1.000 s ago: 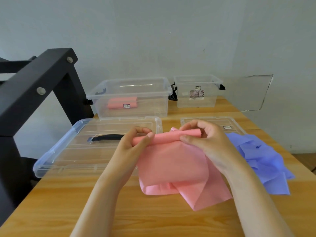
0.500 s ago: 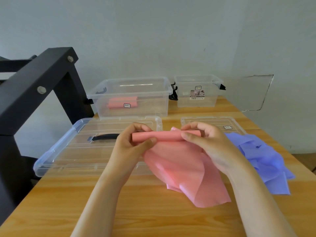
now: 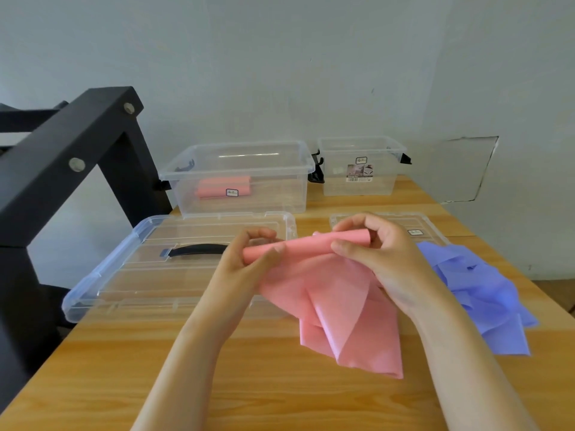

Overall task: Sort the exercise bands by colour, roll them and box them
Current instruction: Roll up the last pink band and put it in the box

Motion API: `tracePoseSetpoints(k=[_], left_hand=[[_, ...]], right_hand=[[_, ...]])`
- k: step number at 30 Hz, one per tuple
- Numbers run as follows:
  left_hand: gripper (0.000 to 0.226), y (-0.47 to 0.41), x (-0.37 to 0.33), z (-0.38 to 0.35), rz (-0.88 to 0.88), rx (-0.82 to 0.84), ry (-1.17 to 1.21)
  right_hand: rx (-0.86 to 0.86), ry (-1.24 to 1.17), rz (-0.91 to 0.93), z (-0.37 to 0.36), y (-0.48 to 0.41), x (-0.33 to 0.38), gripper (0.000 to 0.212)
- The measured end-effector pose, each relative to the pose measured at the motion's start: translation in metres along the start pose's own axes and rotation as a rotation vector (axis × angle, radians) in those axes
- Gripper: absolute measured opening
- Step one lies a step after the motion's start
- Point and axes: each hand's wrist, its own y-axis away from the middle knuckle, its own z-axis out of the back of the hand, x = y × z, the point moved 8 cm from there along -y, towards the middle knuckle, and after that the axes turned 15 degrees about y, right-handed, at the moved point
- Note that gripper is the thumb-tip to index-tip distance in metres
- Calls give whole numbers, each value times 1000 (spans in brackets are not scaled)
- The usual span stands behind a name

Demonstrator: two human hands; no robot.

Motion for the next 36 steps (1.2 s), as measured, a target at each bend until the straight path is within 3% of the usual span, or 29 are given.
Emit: tracePoseSetpoints(k=[6,20,36], left_hand=[[16,0,-7,-4,-84,19,-83],[23,-6,-30,-11,-92,-87,-58],[18,38,-285,-111,-569,27,-225]], right_hand=[[-32,-39,25,3,0,2,23],[-99,-66,19,15,-1,15,20],[-264,-26,423,111,28,264,20]])
